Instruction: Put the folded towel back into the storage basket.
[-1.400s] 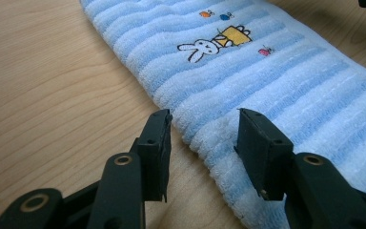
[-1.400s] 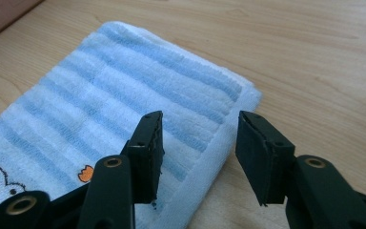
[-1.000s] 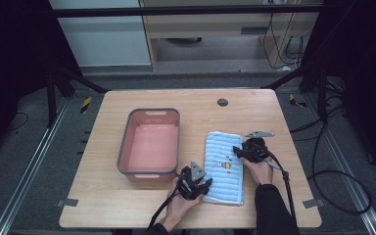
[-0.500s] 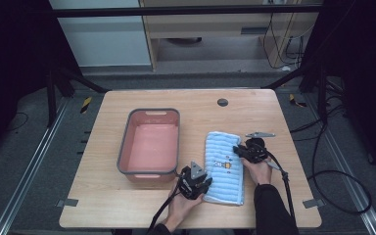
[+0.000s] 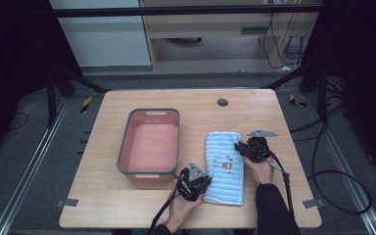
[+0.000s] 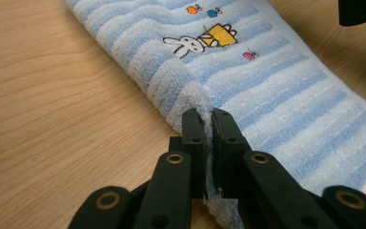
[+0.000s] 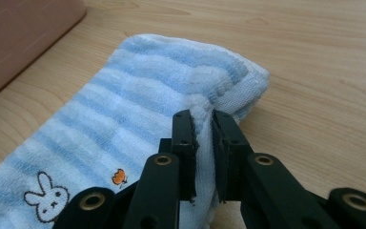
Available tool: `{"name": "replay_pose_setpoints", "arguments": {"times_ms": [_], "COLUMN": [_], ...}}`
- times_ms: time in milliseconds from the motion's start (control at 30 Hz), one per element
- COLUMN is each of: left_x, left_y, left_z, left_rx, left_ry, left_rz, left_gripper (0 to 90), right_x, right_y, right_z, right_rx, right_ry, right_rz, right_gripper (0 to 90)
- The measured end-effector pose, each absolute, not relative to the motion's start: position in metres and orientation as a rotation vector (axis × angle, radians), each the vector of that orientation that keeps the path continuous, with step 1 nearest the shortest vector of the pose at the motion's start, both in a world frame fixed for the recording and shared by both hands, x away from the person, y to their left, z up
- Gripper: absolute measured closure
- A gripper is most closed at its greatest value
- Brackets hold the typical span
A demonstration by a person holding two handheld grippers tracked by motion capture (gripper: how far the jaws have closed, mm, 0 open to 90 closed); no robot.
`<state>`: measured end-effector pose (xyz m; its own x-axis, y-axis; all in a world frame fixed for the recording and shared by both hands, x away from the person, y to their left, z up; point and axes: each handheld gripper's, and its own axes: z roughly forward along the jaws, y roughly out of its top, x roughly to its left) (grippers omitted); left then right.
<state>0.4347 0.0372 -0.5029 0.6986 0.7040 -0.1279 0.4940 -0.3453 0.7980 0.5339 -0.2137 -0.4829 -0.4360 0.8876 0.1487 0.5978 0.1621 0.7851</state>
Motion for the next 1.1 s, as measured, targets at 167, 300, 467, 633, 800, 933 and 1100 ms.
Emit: {"name": "replay_pose_setpoints", "arguments": {"times_ms": [167, 300, 467, 633, 800, 933, 1100], "left_x": [0.432, 0.431, 0.429, 0.426, 0.425, 0.424, 0.421], "left_y": [0.039, 0.042, 0.047, 0.049, 0.051, 0.053, 0.054], "left_z": [-0.493, -0.485, -0.470, -0.459, -0.451, -0.444, -0.433], "left_rx": [1.995, 1.980, 1.949, 1.932, 1.923, 1.915, 1.897], "left_ry": [0.895, 0.883, 0.866, 0.849, 0.835, 0.822, 0.804], "left_rz": [0.304, 0.304, 0.320, 0.329, 0.348, 0.357, 0.373], "left_gripper": [85.1, 85.1, 85.1, 85.1, 85.1, 85.1, 85.1], "right_x": [0.528, 0.524, 0.520, 0.515, 0.512, 0.509, 0.506], "right_y": [-0.208, -0.207, -0.210, -0.209, -0.209, -0.210, -0.210], "right_z": [-0.469, -0.459, -0.448, -0.437, -0.430, -0.423, -0.415], "right_rx": [1.344, 1.324, 1.300, 1.276, 1.264, 1.258, 1.254], "right_ry": [2.088, 2.064, 2.027, 2.003, 1.986, 1.968, 1.951], "right_rz": [1.169, 1.194, 1.223, 1.245, 1.254, 1.272, 1.296], "right_gripper": [80.6, 80.6, 80.5, 80.4, 80.4, 80.4, 80.4]}}
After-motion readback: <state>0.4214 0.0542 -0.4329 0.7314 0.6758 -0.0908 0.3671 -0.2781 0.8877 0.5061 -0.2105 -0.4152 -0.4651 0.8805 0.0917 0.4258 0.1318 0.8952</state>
